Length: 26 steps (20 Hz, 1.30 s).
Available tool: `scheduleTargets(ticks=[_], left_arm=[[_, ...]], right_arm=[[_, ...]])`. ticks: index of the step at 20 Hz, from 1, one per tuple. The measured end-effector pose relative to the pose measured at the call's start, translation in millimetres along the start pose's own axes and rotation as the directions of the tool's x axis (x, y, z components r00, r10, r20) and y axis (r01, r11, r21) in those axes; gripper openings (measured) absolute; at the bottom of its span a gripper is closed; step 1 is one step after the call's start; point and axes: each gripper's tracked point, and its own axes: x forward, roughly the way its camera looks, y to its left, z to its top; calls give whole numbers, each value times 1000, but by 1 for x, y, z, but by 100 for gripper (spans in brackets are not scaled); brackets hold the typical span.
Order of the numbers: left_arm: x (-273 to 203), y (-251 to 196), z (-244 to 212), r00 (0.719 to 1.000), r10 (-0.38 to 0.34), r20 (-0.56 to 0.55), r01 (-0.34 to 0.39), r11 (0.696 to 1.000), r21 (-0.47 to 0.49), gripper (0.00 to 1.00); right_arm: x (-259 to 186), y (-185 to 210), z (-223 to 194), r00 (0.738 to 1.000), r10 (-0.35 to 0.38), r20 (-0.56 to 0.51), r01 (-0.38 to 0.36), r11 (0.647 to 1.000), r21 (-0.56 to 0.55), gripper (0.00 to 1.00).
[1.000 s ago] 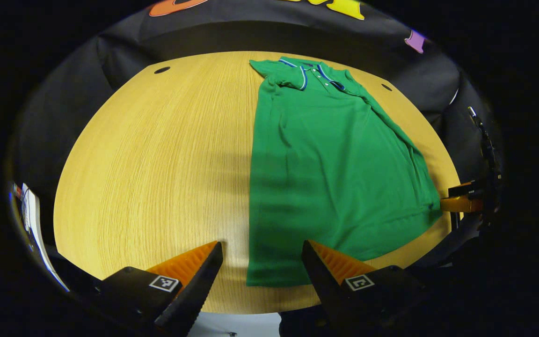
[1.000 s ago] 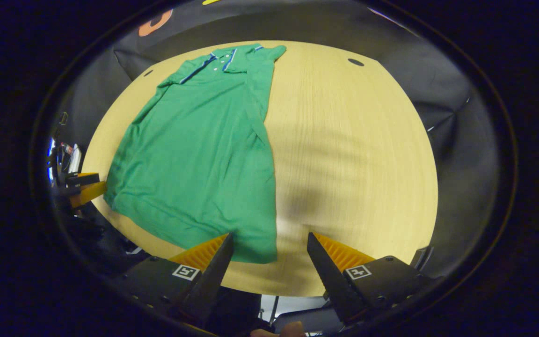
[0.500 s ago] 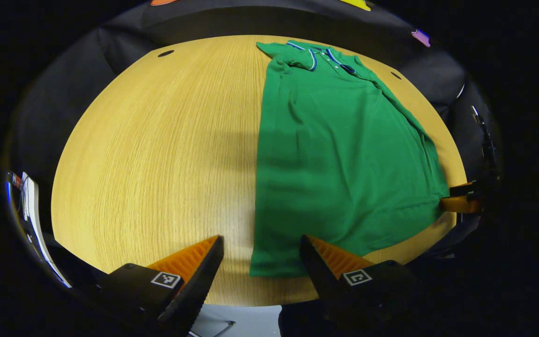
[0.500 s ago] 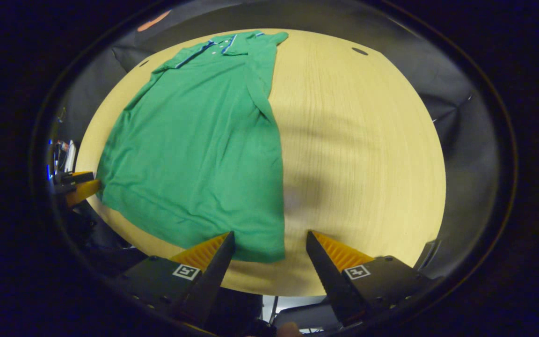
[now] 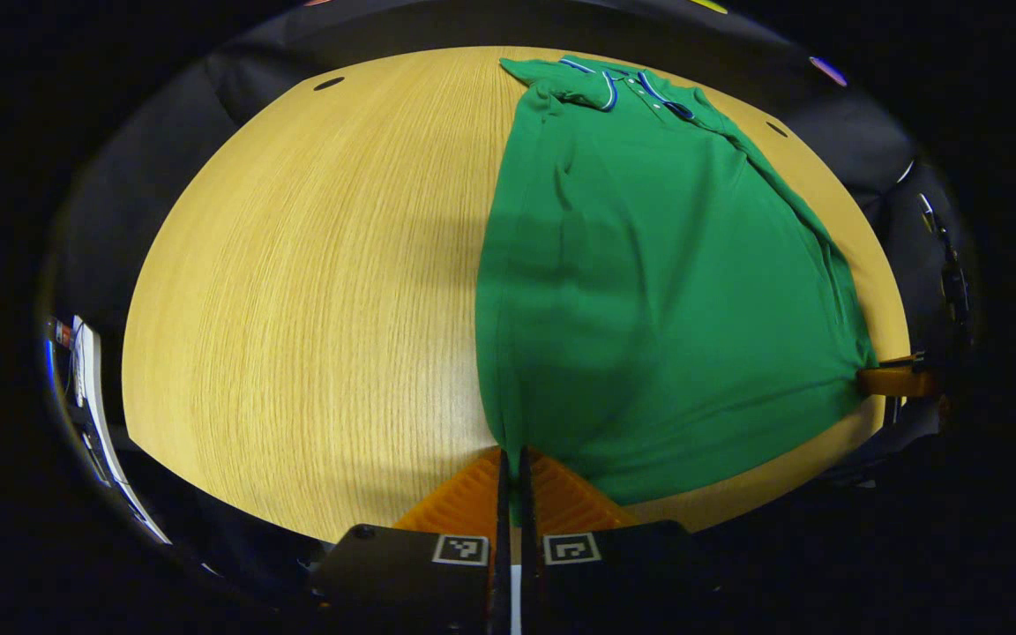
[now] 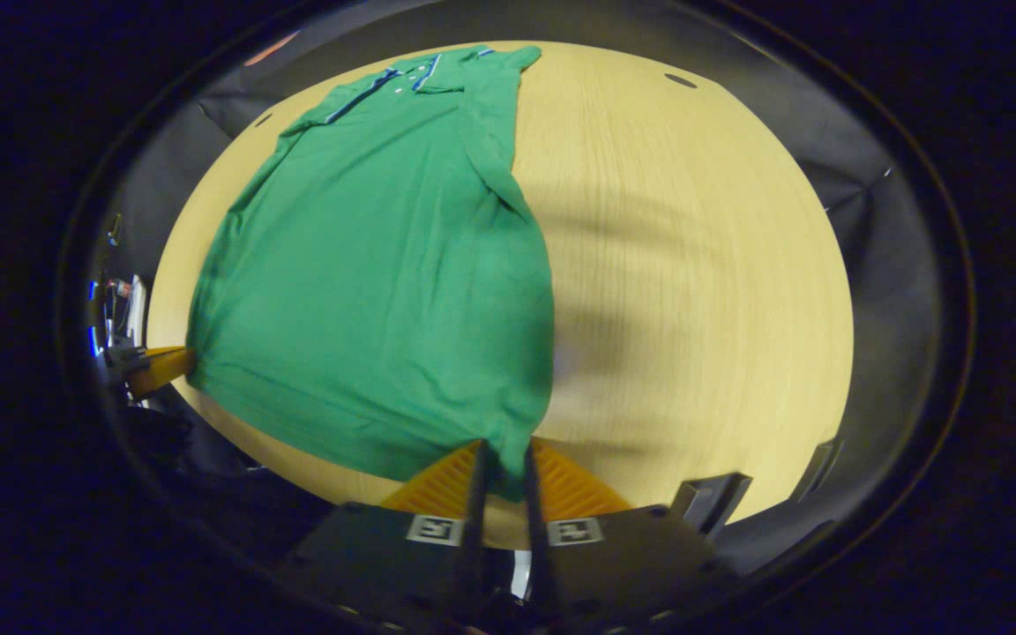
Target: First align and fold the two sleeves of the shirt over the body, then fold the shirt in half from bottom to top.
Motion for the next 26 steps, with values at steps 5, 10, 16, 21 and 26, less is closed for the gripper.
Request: scheduleTargets(ticks=[5,10,16,21,26], left_arm=[[-7,-9,-1,996,-86,-24,85,996,-34,6],[-27,-11,24,990,-141,23,141,990,1,6],[-41,-14,57,983,-170,75,167,985,38,6],[-56,-19,109,968,-183,169,165,979,118,6],[-63,-19,156,951,-181,250,146,977,154,6]], right_arm=[[-4,0,6,1000,20,-4,-20,998,60,2],[-22,4,20,997,71,37,-73,994,83,0],[-50,6,55,989,97,109,-109,988,108,0],[-76,5,98,973,112,202,-143,979,146,0],[-93,4,137,959,113,261,-144,984,104,0]])
